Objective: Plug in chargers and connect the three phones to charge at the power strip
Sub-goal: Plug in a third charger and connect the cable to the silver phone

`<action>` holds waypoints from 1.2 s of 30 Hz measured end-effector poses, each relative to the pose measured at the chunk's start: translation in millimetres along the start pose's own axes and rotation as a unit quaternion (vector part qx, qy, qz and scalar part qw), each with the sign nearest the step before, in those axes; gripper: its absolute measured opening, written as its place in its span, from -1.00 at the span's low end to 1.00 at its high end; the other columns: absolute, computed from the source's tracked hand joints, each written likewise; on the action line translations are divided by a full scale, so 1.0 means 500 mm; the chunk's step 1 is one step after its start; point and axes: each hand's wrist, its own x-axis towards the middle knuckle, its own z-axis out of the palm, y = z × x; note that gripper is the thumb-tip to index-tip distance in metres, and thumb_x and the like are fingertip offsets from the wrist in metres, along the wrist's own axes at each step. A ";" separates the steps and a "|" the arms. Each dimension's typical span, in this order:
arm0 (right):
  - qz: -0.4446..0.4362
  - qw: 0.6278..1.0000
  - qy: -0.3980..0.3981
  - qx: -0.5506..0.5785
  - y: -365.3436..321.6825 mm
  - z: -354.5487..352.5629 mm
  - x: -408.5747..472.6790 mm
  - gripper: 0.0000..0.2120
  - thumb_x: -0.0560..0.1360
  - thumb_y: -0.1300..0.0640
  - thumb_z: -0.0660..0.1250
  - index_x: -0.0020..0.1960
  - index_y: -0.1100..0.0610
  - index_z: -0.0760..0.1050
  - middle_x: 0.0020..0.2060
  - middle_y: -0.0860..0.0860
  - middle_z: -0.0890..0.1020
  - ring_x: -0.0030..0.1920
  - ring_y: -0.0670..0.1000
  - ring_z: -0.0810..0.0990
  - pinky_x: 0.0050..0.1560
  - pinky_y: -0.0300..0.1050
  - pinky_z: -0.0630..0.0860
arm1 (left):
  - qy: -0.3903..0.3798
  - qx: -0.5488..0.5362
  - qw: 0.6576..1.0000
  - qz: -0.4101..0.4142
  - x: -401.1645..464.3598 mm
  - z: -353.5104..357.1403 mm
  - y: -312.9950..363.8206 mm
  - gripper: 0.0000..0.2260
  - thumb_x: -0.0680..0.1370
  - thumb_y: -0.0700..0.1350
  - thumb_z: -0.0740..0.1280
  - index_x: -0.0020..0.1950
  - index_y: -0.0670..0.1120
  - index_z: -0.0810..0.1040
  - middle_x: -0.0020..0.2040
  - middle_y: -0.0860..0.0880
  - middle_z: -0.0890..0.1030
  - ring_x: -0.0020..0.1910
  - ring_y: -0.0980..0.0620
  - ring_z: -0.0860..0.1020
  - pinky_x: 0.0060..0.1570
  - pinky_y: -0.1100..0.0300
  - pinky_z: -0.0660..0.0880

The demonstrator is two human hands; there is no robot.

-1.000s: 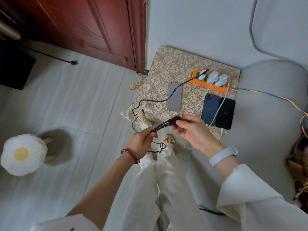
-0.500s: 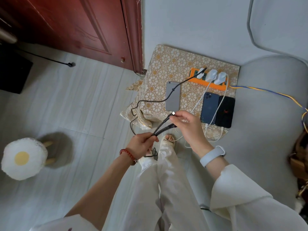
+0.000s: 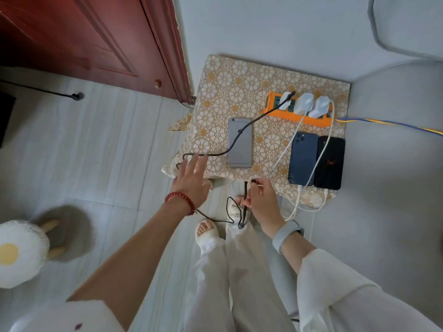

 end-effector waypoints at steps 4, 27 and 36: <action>-0.008 1.000 0.005 -0.024 0.012 0.010 0.071 -0.82 0.56 0.31 0.06 -0.03 0.33 0.43 -0.36 0.01 0.39 -0.32 -0.01 0.41 -0.20 -0.13 0.50 | 0.068 0.068 0.995 0.015 0.099 0.019 0.007 -0.53 0.53 -0.07 0.22 0.41 0.03 0.18 0.46 -0.09 0.20 0.47 -0.13 0.06 0.42 -0.16 0.06; -0.161 0.962 0.086 -0.203 -0.011 0.038 0.143 -0.86 0.52 0.35 0.17 0.00 0.38 0.46 0.00 0.28 0.51 0.04 0.21 0.43 0.10 -0.02 0.30 | 0.149 -0.316 0.925 -0.147 0.136 0.076 0.123 -0.73 0.51 -0.26 0.16 0.18 -0.19 0.46 0.13 -0.20 0.54 0.12 -0.12 0.49 0.07 0.17 0.40; -0.165 0.978 0.068 -0.111 -0.007 0.046 0.101 -0.87 0.54 0.32 0.14 0.00 0.34 0.44 -0.02 0.24 0.52 -0.02 0.15 0.49 0.00 -0.01 0.44 | 0.054 -0.375 0.898 -0.222 0.149 0.074 0.147 -0.71 0.55 -0.15 0.15 0.25 -0.19 0.38 0.15 -0.19 0.56 0.09 -0.16 0.53 0.07 0.08 0.45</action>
